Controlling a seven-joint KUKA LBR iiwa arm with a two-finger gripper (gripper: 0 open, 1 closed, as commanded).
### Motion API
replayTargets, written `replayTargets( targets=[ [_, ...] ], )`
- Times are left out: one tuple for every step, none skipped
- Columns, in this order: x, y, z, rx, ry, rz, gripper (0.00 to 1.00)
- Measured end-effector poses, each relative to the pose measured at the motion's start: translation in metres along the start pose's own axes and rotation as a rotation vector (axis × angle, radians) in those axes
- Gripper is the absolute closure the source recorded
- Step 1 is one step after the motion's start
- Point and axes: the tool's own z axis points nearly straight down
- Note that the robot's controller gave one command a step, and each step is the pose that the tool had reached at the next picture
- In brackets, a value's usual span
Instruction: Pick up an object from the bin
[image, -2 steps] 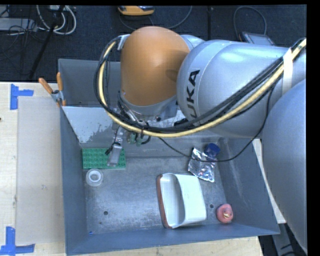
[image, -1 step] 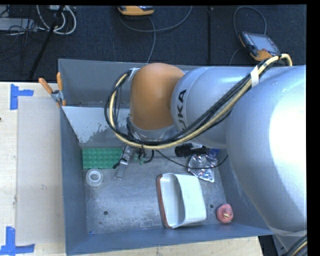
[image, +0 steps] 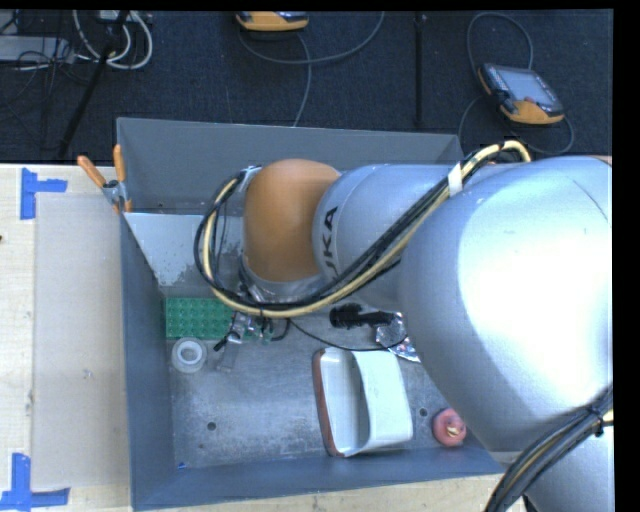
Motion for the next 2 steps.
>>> replayTargets(
  targets=[
    [-0.002, 0.001, -0.006, -0.004, -0.006, 0.002, 1.0],
    [-0.002, 0.012, -0.16, -0.011, -0.013, -0.011, 1.0]
  ],
)
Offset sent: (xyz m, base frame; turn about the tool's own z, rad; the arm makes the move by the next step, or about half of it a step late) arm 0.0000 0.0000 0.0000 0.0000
